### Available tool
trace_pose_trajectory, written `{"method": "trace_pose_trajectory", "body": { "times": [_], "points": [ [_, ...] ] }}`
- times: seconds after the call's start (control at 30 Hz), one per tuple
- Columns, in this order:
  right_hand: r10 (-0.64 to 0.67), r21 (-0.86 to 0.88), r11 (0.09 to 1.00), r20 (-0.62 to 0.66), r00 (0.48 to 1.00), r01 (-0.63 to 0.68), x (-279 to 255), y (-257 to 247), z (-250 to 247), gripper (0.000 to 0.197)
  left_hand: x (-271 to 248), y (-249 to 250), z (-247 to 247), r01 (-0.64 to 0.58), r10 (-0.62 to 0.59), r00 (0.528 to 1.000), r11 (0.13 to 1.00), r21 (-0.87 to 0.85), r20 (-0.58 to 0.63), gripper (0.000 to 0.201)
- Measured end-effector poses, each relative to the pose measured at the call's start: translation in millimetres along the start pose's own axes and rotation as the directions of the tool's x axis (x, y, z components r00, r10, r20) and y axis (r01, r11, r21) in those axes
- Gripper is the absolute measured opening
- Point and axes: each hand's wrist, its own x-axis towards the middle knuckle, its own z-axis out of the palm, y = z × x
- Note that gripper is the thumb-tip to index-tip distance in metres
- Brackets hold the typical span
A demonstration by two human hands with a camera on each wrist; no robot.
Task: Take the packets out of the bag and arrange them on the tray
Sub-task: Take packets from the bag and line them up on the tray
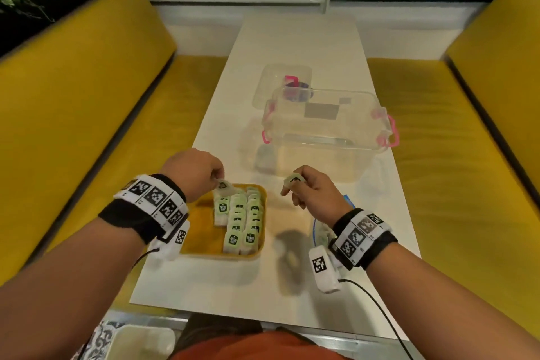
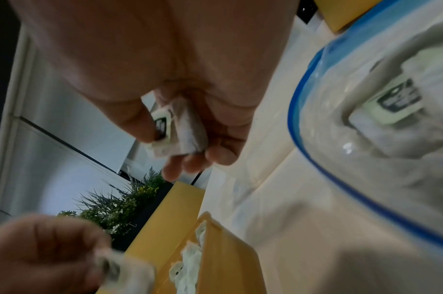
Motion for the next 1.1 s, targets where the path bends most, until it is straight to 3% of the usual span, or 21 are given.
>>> {"method": "trace_pose_trajectory", "body": {
  "times": [0.1, 0.23, 0.4, 0.6, 0.7, 0.87, 1.0, 1.03, 1.1],
  "points": [
    [-0.034, -0.099, 0.994, 0.033, 0.999, 0.037, 7.7, 3.6, 5.9, 0.007, 5.3, -11.8, 21.4, 0.027, -0.046, 0.975, 0.995, 0.092, 0.216, 0.008],
    [-0.029, -0.101, 0.994, 0.044, 0.999, 0.033, 16.0, 7.5, 13.6, 0.009, 15.0, -11.7, 49.1, -0.044, -0.025, 0.894, 0.989, 0.142, 0.448, 0.019],
    [-0.014, -0.085, 0.996, 0.059, 0.998, 0.019, 16.9, 7.2, 19.5, 0.011, 30.0, -4.2, 65.3, -0.07, -0.009, 0.907, 0.983, 0.171, 0.421, 0.022],
    [-0.007, -0.077, 0.997, 0.048, 0.999, 0.01, 15.5, 8.8, 17.1, 0.011, 42.1, -3.5, 73.5, -0.007, -0.054, 0.943, 0.983, 0.181, 0.329, 0.014],
    [-0.006, -0.074, 0.997, 0.047, 0.999, 0.009, 15.6, 10.0, 15.3, 0.012, 39.6, -4.3, 73.9, 0.066, -0.132, 0.947, 0.972, 0.226, 0.292, 0.022],
    [0.009, -0.068, 0.998, 0.066, 0.998, -0.004, 14.9, 15.7, 17.4, 0.009, 32.7, -6.4, 80.8, 0.081, -0.177, 0.894, 0.968, 0.238, 0.411, 0.042],
    [0.019, -0.137, 0.991, 0.136, 0.99, -0.001, 14.6, 21.2, 25.1, 0.01, 38.0, -9.6, 96.1, 0.049, -0.189, 0.852, 0.957, 0.285, 0.488, 0.074],
    [0.019, -0.158, 0.987, 0.154, 0.988, 0.005, 15.1, 22.6, 26.9, 0.01, 38.8, -9.0, 97.9, 0.056, -0.207, 0.844, 0.952, 0.301, 0.495, 0.077],
    [0.028, -0.202, 0.979, 0.191, 0.981, 0.011, 16.5, 24.6, 30.4, 0.01, 37.1, -5.5, 93.3, 0.047, -0.199, 0.843, 0.952, 0.302, 0.499, 0.065]
  ]
}}
